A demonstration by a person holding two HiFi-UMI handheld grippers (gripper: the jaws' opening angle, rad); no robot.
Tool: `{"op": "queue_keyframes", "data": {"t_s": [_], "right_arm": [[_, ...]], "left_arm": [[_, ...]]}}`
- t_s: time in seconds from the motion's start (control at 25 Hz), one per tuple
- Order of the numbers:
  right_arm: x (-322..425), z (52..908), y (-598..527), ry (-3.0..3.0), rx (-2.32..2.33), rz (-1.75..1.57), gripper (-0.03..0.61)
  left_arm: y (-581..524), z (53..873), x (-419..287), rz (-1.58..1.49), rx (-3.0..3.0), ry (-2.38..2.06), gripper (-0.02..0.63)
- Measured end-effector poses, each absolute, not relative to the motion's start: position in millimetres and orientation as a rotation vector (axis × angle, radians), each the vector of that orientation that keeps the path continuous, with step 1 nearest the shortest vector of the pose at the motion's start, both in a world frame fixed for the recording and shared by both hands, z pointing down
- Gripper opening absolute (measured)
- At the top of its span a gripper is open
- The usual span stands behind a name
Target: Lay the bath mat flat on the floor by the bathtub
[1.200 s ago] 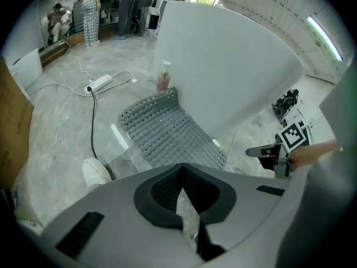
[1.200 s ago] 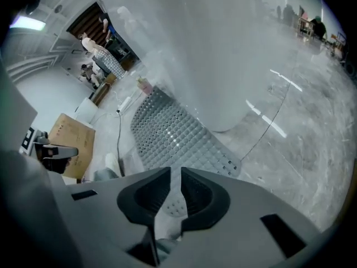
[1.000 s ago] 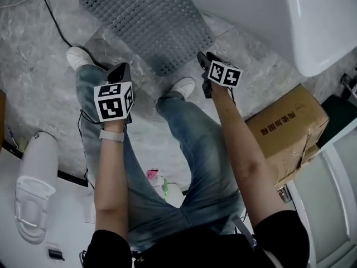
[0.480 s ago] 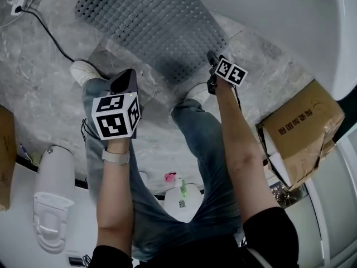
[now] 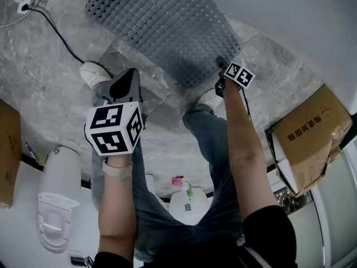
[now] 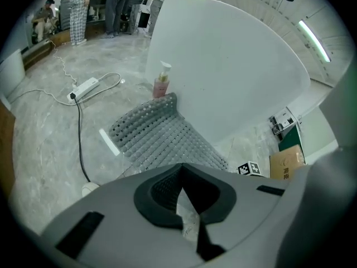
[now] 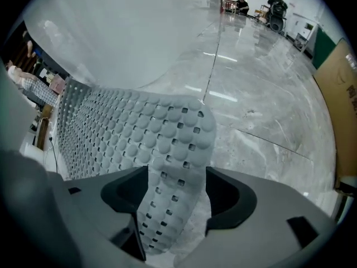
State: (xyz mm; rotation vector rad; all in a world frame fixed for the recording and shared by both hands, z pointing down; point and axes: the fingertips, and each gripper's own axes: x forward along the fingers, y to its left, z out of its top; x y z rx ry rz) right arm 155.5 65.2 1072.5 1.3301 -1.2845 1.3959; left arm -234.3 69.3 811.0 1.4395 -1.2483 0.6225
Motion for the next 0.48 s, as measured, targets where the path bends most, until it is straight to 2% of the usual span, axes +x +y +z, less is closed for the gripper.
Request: {"op": "queue_keyframes", "data": {"t_s": [0.36,0.44,0.48], "right_arm": [[157,1092,71,-1.208,1.351,1.433,0.365],[159,1091,72,-1.178,1.350,1.432,0.338],[160,1089,73,-1.166,1.342,1.435,0.226]], "left_arm": [[69,811,-246,0.629,1.434,-1.277,0.018],[66,812,-247,0.626,1.431,-1.289,0.018],[65,812,-246,0.625,1.432,-1.290,0.018]]}}
